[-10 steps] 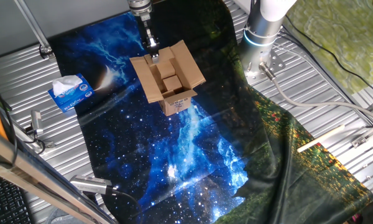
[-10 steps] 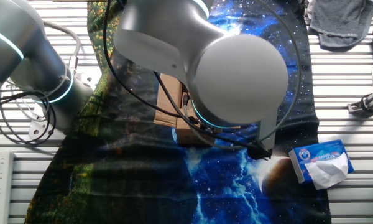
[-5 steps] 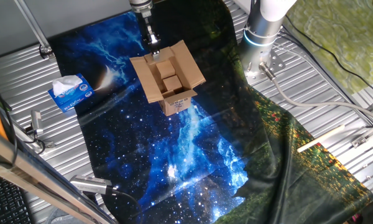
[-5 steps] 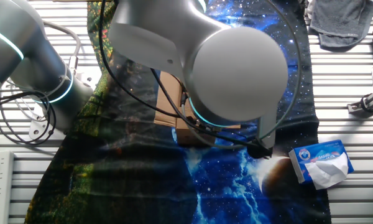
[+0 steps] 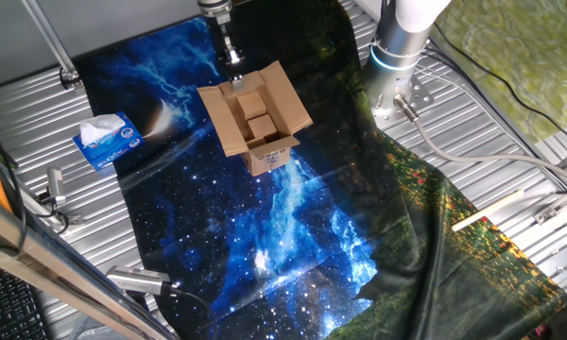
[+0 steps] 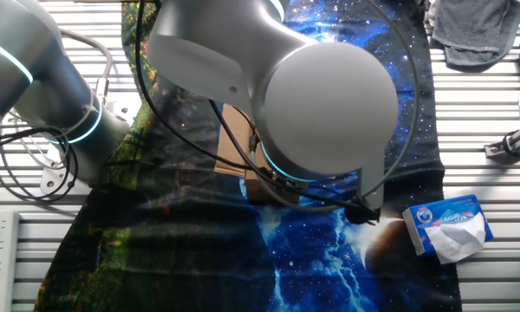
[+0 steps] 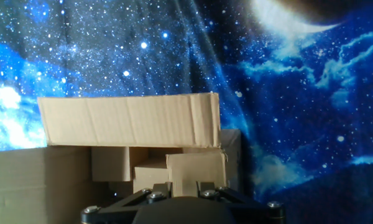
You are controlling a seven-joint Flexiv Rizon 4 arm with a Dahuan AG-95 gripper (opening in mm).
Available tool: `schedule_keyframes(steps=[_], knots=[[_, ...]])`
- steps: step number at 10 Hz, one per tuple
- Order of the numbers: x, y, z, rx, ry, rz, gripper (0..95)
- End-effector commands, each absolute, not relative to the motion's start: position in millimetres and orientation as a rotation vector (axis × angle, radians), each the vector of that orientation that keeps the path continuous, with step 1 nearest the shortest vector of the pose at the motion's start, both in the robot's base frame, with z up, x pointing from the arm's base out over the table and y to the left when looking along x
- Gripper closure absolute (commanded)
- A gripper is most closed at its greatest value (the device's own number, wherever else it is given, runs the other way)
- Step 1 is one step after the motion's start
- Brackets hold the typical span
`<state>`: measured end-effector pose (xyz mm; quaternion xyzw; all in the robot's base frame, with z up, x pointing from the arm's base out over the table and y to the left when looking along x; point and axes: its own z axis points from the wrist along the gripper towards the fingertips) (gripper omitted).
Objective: Cover the box
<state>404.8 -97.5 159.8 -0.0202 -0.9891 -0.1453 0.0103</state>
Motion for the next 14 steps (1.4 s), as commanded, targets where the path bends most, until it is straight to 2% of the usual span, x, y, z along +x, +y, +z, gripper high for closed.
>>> schedule_keyframes(steps=[1,5,6,12,13,14], knots=[[404.7,-98.2,159.0,-0.053,-3.089,-0.453,57.0],[405.0,-100.1,156.1,-0.039,-3.092,-0.453,57.0],[404.7,-101.3,155.3,-0.035,-3.09,-0.453,76.0],[401.4,-108.5,154.8,0.011,-3.093,-0.454,76.0],[401.3,-108.8,154.8,0.011,-3.094,-0.454,57.0],[401.3,-109.3,154.1,0.014,-3.096,-0.453,57.0]])
